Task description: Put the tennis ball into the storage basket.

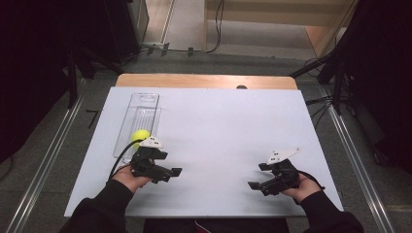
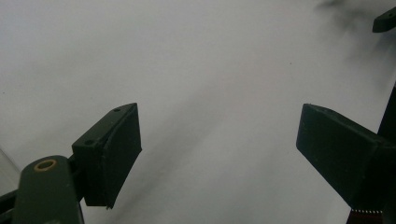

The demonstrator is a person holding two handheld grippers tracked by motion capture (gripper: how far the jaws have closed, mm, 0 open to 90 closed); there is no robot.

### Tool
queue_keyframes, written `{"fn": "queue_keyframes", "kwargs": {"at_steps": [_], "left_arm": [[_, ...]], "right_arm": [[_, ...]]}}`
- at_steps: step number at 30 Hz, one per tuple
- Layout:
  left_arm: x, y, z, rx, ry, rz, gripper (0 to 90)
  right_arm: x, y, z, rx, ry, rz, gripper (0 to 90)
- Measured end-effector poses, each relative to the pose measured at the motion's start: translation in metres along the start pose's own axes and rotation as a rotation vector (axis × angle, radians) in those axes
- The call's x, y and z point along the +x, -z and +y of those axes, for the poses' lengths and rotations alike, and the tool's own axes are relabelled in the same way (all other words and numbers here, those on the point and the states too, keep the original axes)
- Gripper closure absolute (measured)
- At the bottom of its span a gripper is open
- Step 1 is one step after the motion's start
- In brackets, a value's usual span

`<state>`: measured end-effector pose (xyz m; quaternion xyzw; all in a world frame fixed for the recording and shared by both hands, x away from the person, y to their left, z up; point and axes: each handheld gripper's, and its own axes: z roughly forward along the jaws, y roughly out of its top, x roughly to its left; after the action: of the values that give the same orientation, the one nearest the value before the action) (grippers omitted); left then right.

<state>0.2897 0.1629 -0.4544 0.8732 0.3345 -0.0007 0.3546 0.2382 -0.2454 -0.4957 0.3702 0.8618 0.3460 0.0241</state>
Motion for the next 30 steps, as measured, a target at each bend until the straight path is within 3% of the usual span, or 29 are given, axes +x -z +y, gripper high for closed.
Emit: {"fn": "queue_keyframes", "kwargs": {"at_steps": [16,22,30], "left_arm": [[-0.002,0.004,-0.012,0.013,-0.024,-0.002,14.6],[-0.005,0.006,-0.015,0.013,-0.042,-0.011,14.5],[-0.007,0.005,-0.020,0.029,-0.037,-0.035,14.6]], "right_arm": [[-0.001,0.000,0.000,0.000,-0.002,0.002,14.7],[0.000,0.000,0.000,0.001,-0.004,0.002,14.8],[-0.001,0.000,0.000,0.002,-0.008,0.001,14.8]]}}
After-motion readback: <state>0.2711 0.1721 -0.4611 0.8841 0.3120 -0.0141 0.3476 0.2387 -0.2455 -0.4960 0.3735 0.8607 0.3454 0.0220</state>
